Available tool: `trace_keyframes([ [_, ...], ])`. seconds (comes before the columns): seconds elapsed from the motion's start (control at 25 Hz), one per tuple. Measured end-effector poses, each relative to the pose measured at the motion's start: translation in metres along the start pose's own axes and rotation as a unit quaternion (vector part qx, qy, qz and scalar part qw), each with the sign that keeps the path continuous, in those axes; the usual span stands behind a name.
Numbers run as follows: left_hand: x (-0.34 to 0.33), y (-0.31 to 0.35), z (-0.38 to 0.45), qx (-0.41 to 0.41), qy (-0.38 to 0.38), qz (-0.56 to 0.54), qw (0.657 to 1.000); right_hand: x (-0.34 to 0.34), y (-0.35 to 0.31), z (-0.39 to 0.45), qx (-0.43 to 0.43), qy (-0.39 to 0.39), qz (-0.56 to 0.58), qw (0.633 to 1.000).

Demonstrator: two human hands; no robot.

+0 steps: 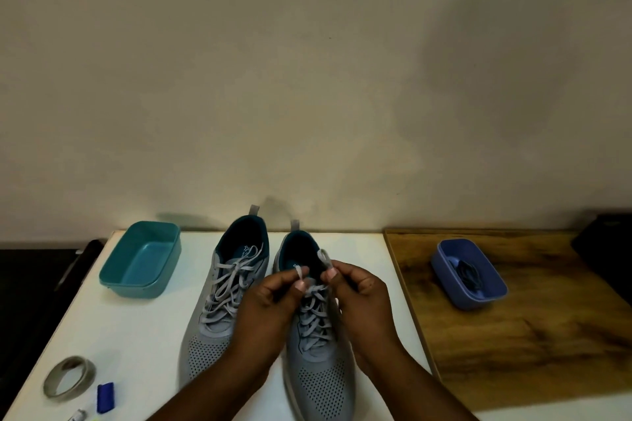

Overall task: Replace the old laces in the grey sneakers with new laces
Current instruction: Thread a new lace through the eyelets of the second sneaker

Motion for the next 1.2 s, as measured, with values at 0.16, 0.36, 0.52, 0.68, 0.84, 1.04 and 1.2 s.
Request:
trace_keyframes([
  [0.16, 0.005, 0.003, 0.008, -0.014, 0.024, 0.0, 1.0, -0.001, 0.007, -0.003, -0.053, 0.03, 0.056, 0.997],
  [0.36, -0.007, -0.002, 0.009, -0.009, -0.04, 0.019, 0.999, -0.008, 0.008, -0.001, -0.016, -0.009, -0.01, 1.0],
  [0.52, -0.003, -0.005, 0.015, 0.017, -0.074, 0.007, 0.997, -0.012, 0.006, -0.002, 0.004, -0.062, -0.037, 0.997],
  [0.68, 0.0, -0.002, 0.014, -0.009, -0.069, 0.036, 0.997, -0.012, -0.002, -0.001, 0.056, -0.171, -0.081, 0.98],
  [0.84, 0.004, -0.001, 0.008, -0.053, 0.016, 0.048, 0.997, -0.009, -0.01, -0.003, 0.128, -0.156, -0.167, 0.965],
  [1.04, 0.006, 0.004, 0.007, -0.076, 0.059, 0.094, 0.991, -0.011, -0.021, -0.011, 0.339, -0.124, -0.392, 0.846],
  [1.2, 0.007, 0.019, 0.0, -0.179, 0.071, 0.249, 0.949, -0.018, -0.02, -0.012, 0.353, -0.122, -0.493, 0.785],
])
Point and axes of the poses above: each hand's wrist, its own z-axis towards the middle knuckle, its own x-axis out of the back of the hand, y = z × x, the point moved 6 cm from there along z, towards the middle knuckle, and after that the axes turned 12 degrees about x, right-handed, at the moved point
